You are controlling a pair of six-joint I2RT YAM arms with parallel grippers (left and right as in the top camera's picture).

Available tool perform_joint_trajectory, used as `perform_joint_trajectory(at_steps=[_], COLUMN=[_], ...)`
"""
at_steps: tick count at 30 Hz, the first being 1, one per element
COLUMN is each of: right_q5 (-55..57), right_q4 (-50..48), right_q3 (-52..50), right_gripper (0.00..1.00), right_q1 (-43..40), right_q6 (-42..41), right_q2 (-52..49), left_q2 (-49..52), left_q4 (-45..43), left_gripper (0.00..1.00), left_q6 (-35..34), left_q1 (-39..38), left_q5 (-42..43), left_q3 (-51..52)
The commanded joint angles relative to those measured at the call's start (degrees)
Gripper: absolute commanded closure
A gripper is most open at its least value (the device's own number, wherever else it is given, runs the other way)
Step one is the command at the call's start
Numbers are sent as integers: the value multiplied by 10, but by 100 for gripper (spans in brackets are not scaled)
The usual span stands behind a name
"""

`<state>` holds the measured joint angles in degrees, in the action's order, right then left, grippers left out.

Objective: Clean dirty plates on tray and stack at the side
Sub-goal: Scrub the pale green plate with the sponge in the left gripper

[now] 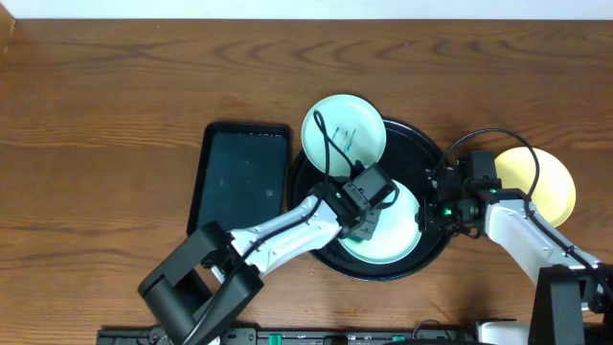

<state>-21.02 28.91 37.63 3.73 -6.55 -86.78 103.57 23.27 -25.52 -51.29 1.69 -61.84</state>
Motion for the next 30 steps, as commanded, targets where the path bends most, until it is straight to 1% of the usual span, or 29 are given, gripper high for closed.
perform_joint_trajectory(at_steps=[1, 4, 8, 10, 12, 15, 18, 20, 24, 25, 27, 30], right_q5=[0, 0, 0, 0, 0, 0, 0, 0, 0, 0, 0, 0], right_q4=[-2, -2, -2, -2, -2, -2, -2, -2, -2, -2, -2, -2], right_q3=[-4, -4, -4, -4, -4, -4, -4, -4, -4, -4, -4, -4], right_gripper=[99, 99, 99, 99, 99, 99, 99, 99, 99, 99, 99, 99], right_q1=[5, 5, 5, 5, 5, 5, 5, 5, 5, 5, 5, 5], right_q6=[-3, -3, -3, -3, -3, -3, -3, -3, -3, -3, -3, -3], right_q2=[-2, -2, -2, -2, -2, -2, -2, -2, -2, -2, -2, -2], left_q2=[-36, -68, -80, -73, -63, -39, -11, 3, 18, 15, 7, -18], left_q4=[13, -17, -68, -90, -100, -102, -101, -94, -56, -39, -21, -5], left_gripper=[92, 92, 92, 92, 92, 92, 92, 92, 92, 92, 92, 92], left_q6=[-1, -1, -1, -3, -12, -35, -35, -35, -16, -12, -11, -1], left_q1=[5, 5, 5, 4, 3, 3, 3, 3, 4, 4, 7, 16], left_q5=[-79, -61, -8, 17, 24, 29, 70, 82, 69, 39, 12, 11], left_q3=[18, 18, 18, 18, 18, 18, 18, 18, 18, 18, 18, 18])
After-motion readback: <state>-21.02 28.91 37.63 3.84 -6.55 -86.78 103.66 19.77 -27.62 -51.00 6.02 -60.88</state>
